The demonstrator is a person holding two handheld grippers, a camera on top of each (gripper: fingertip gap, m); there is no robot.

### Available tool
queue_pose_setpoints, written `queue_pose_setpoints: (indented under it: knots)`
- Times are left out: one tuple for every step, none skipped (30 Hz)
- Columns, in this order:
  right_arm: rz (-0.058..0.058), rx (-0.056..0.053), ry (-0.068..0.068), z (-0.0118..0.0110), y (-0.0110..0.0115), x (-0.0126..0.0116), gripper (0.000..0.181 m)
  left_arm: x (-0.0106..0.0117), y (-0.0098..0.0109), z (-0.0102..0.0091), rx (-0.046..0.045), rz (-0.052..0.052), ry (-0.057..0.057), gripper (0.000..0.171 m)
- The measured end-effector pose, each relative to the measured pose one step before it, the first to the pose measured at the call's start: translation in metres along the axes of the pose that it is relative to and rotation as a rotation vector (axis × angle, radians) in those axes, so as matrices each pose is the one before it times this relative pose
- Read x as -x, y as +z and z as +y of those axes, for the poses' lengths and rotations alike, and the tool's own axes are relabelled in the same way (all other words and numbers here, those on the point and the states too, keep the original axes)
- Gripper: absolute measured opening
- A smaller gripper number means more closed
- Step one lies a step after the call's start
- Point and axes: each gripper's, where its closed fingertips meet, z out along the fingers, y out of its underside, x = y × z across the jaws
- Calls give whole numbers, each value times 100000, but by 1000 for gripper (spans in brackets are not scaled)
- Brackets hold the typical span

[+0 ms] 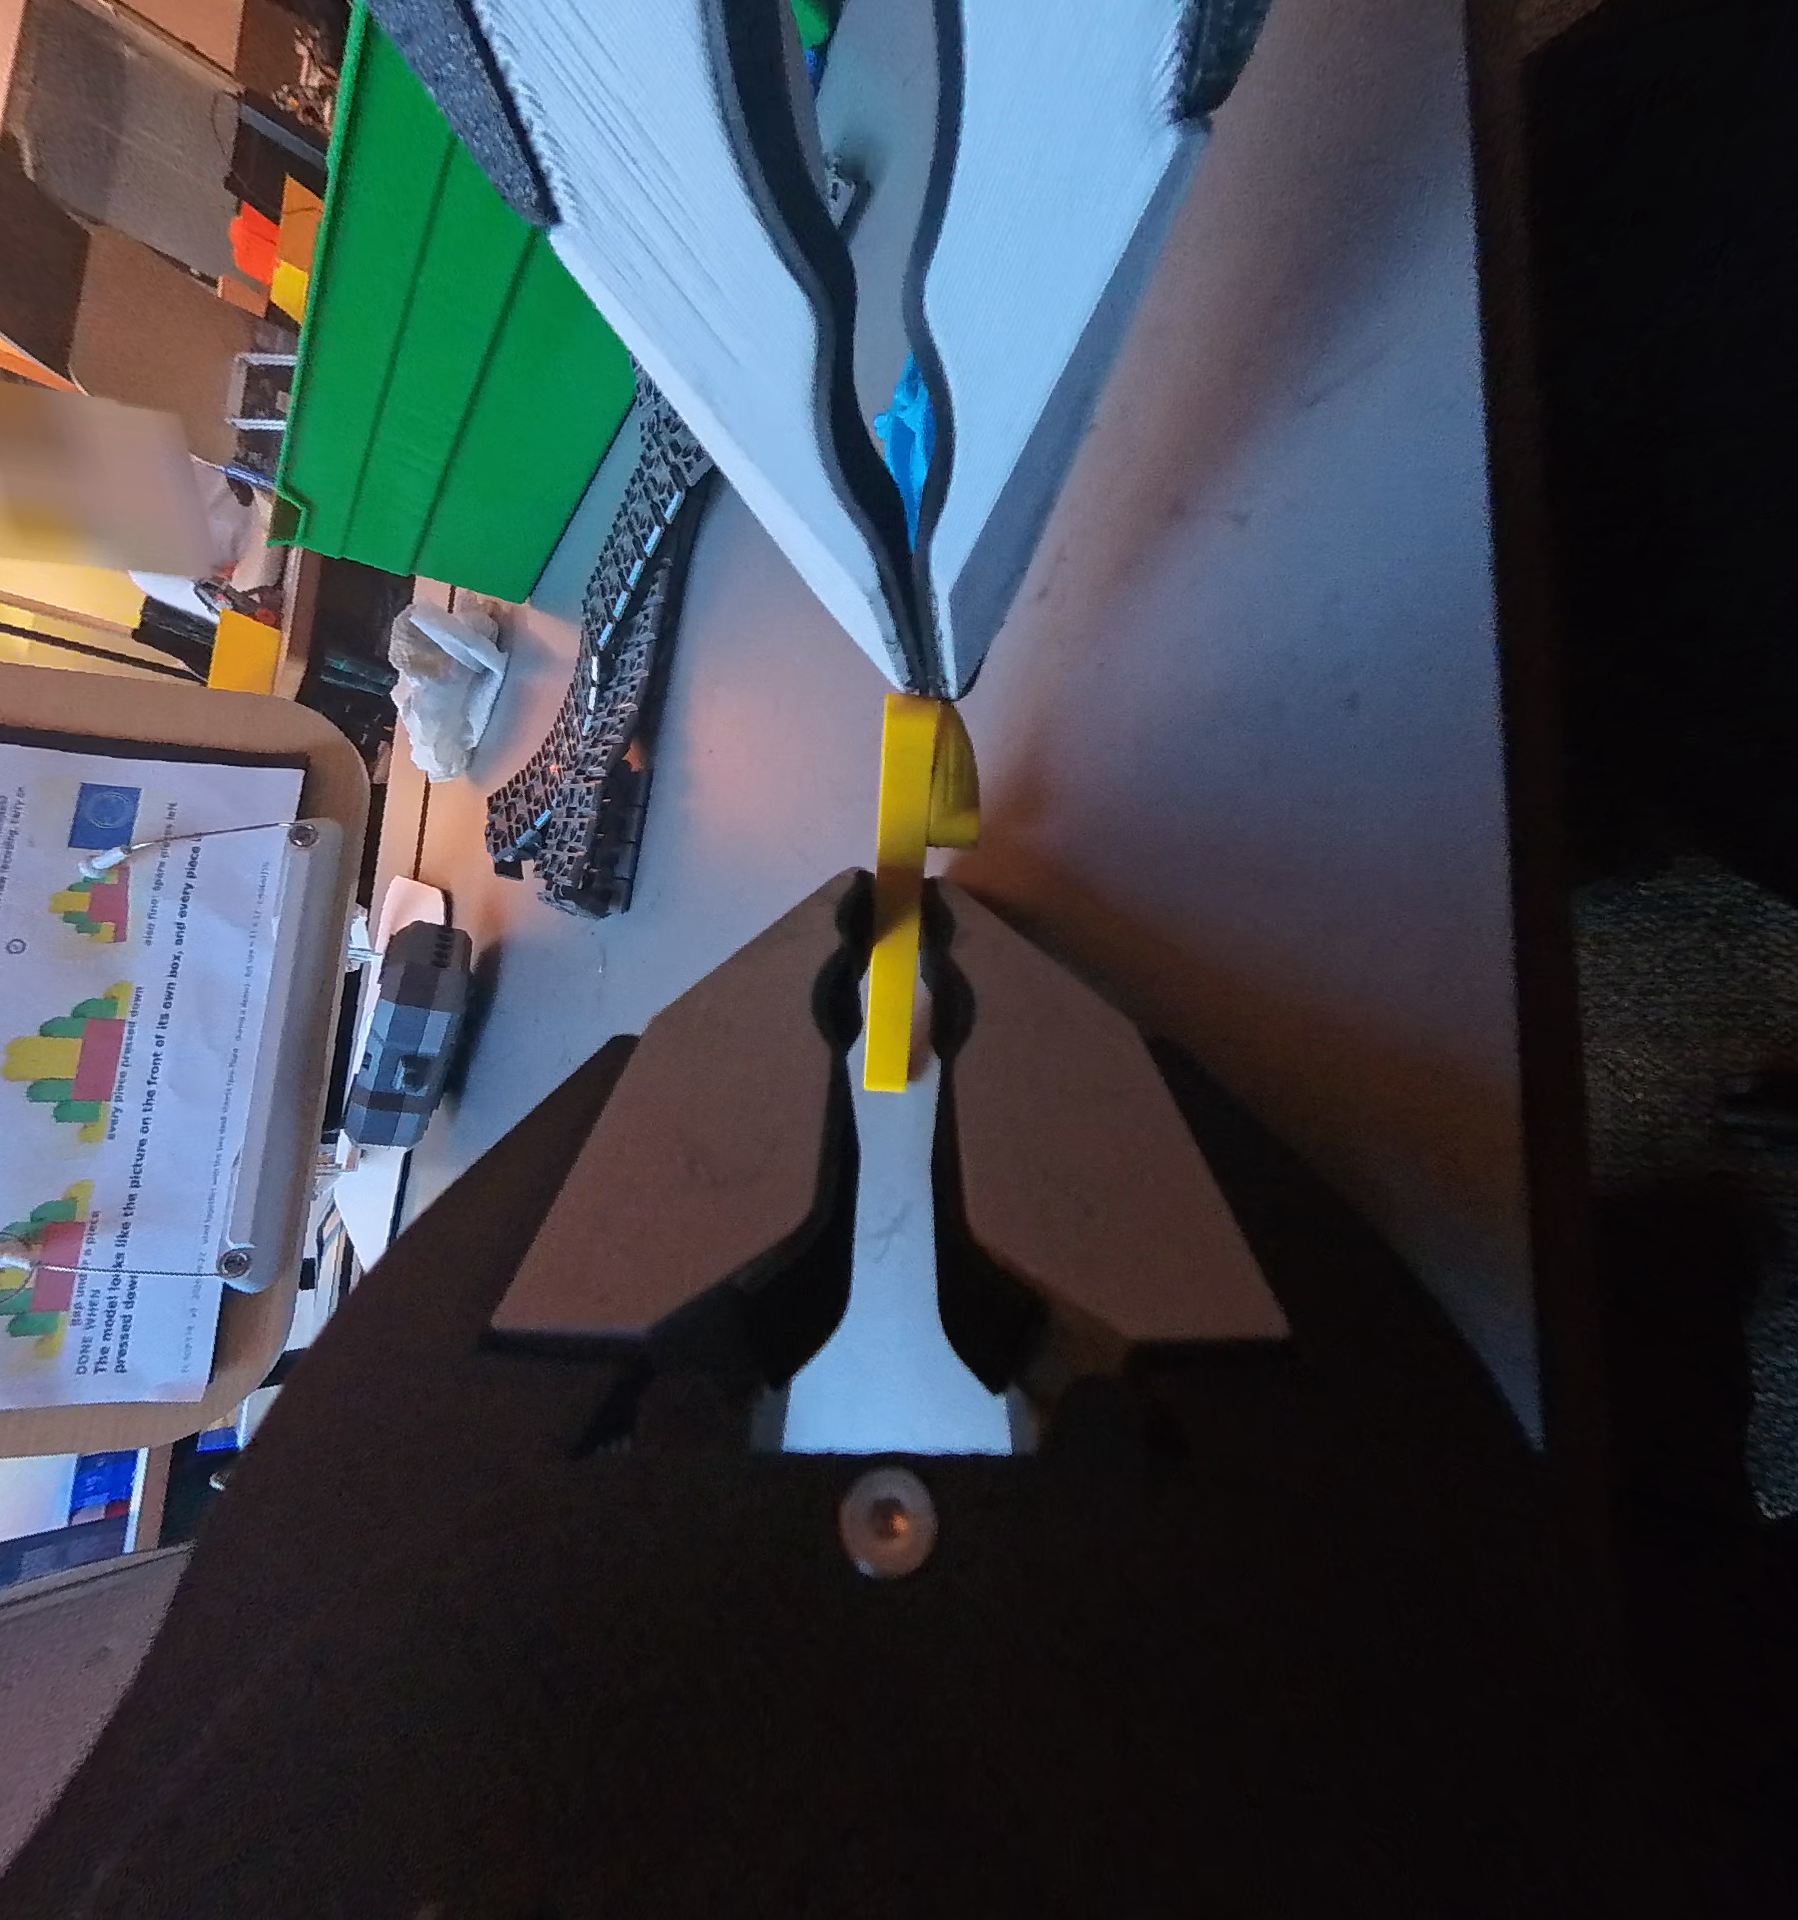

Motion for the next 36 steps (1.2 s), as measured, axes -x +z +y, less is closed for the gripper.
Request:
queue_pose_setpoints:
  knots:
    - [273,270,-426,21,7,-4,0,-15,10,5,99,10,96,6]
    - [321,379,-386,16,9,-6,0,0,6,-1,84,-62,63,7]
    - [388,428,-244,18,9,-22,0,8,0,3,48,-24,-122,6]
    - [630,502,-175,27,13,-61,0,21,19,19,93,14,-349,6]
    - [616,450,-80,12,32,-65,0,14,-2,19,42,152,-393,6]
    - [395,288,164,8,23,-38,0,13,1,26,61,118,-364,7]
    - [484,283,573,9,16,-79,0,21,0,13,62,81,-386,6]
    - [695,349,764,29,28,-119,0,20,17,27,113,73,-481,6]
    - [511,241,462,14,10,-70,0,5,-9,11,36,139,-228,6]
    - [369,146,-50,-7,19,-22,0,2,3,7,81,-88,6,6]
    - [430,247,-451,-2,5,-14,1,-2,8,10,128,-40,189,6]
    - [262,302,-866,9,20,20,1,-15,2,2,123,-54,301,7]
    - [276,260,-1405,-5,1,20,1,-13,-5,-3,67,-165,381,7]
    - [291,263,-1814,-3,-3,5,1,-5,2,1,27,-179,334,6]
    - [-7,257,-1646,-3,2,-9,1,-8,-10,-4,-3,-87,231,6]
    - [-473,159,-1292,-34,4,4,2,-11,-14,-12,-116,-55,292,6]
    - [-675,159,-1346,-25,-5,-12,2,-3,1,-13,-40,-141,335,6]
    - [-716,256,-1467,-15,1,-13,3,-4,-11,3,5,-57,105,6]
    - [-691,218,-1691,-34,6,1,3,-6,-6,-4,-23,14,22,6]
    - [-488,99,-2195,-43,5,16,4,-4,1,-6,-6,-38,107,6]
    - [-375,42,-2365,-32,17,15,4,-1,-5,3,38,-115,180,6]
    - [-476,35,-1997,-17,22,28,4,-9,-1,-7,28,-94,154,6]
    - [-681,18,-1477,-9,16,37,4,4,0,-1,-7,-17,28,6]
    - [-854,-32,-1124,-10,18,26,4,-4,1,-6,-2,-43,94,7]
    - [-1100,-23,-965,-2,33,38,4,-1,-3,-7,11,-182,288,7]
    - [-1373,13,-1038,-5,29,60,4,-1,-3,1,56,-326,527,6]
    - [-1693,76,-1227,-3,32,69,4,-2,-5,-6,93,-438,752,7]
    - [-2108,51,-1228,-14,60,113,4,0,-7,-20,95,-420,751,6]
    - [-2644,-380,-590,-96,140,144,5,-106,-13,-128,-616,317,322,6]
    - [-3413,-347,113,-152,254,262,17,-170,-57,-229,-1186,1041,-88,7]
    - [-2750,535,-609,-59,306,237,22,-34,-12,-34,-104,57,146,7]
    - [992,933,-2426,9,177,-259,23,15,17,18,-118,-38,-38,6]
    - [2226,807,-2602,15,48,-446,12,135,42,188,1094,-159,-1258,6]
    - [42,477,195,50,86,-173,13,84,32,139,444,342,-1429,6]
    - [-852,-305,2616,22,94,-87,13,43,4,69,73,175,-582,6]
    - [-768,-812,2437,30,26,-43,13,16,0,11,176,-172,77,6]
